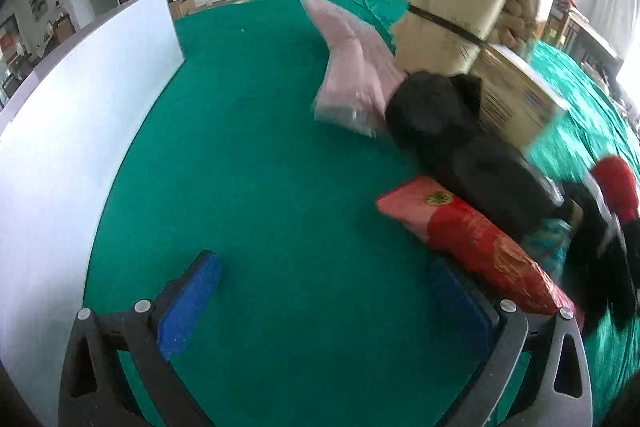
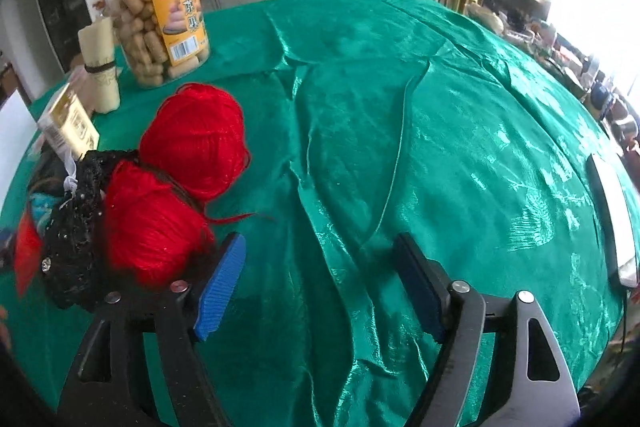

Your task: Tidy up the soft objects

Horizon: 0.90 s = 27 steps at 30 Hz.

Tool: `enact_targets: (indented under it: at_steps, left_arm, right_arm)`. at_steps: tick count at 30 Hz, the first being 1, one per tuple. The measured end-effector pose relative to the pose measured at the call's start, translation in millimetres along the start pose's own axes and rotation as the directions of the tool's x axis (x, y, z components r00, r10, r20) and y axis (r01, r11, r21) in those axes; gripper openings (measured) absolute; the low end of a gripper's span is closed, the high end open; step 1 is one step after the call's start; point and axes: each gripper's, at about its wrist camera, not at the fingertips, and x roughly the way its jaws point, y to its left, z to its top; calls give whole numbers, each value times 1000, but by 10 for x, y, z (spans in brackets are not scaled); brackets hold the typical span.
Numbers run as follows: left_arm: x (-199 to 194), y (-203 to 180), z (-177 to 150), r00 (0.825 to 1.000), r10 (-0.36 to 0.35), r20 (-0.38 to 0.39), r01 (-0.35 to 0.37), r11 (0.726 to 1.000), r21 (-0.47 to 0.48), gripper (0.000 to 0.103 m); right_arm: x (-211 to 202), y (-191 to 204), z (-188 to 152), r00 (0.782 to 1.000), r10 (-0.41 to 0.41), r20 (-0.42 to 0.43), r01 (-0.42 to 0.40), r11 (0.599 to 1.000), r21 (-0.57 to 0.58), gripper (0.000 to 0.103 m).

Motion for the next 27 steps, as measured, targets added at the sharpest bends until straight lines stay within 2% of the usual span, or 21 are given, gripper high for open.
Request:
enact_targets:
  at_steps: [6, 27]
  left_arm:
    - [156, -16, 213, 999, 20, 32, -19, 999, -35, 103]
    - [163, -27, 237, 999, 17, 33, -16, 999, -36, 103]
  right_arm:
    - [23, 6, 12, 1000, 5, 1, -5, 1000, 0, 82]
    - [22, 13, 5, 1000, 9, 1, -9, 1000, 0, 85]
